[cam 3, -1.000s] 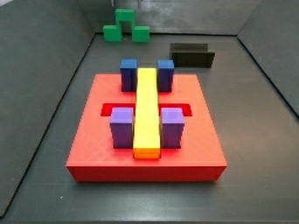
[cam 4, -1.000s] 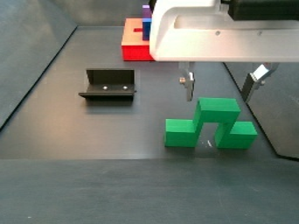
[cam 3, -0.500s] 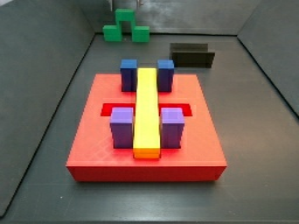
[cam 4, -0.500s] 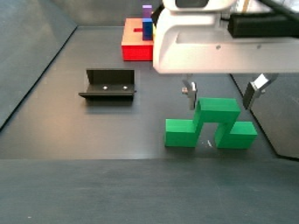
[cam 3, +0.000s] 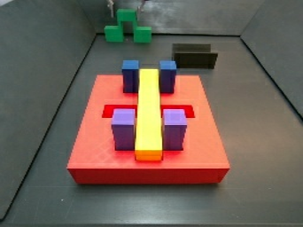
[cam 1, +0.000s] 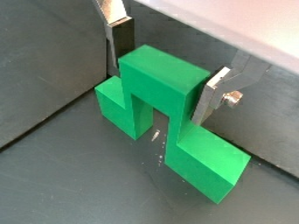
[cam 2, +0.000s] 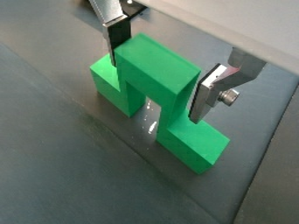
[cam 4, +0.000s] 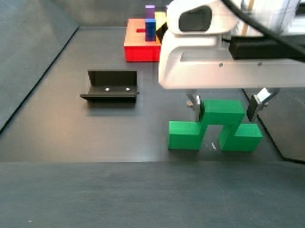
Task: Pick up the green object. Move up. Move to above the board. Insert the green object.
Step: Pick up the green object.
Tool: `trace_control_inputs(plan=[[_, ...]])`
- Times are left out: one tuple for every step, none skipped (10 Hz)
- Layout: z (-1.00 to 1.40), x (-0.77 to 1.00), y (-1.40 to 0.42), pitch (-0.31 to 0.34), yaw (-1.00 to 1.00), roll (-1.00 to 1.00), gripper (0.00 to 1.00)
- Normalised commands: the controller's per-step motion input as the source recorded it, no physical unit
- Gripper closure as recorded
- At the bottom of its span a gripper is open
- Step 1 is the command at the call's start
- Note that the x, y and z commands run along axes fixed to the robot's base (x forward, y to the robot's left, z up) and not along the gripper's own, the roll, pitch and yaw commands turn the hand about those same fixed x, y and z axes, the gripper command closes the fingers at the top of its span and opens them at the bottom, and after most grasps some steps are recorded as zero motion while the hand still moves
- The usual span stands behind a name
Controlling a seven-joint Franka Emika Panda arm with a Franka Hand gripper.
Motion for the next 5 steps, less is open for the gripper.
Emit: trace_control_inputs(plan=[[-0.20, 0.00, 0.00, -0.011, -0.02, 0.00, 0.00], [-0.20, 0.00, 0.00, -0.020, -0.03, 0.00, 0.00], [-0.12, 0.00, 0.00, -0.009, -0.03, 0.00, 0.00], [-0.05, 0.00, 0.00, 0.000, -0.02, 0.00, 0.00], [0.00, 0.00, 0.00, 0.000, 0.00, 0.00, 0.00]])
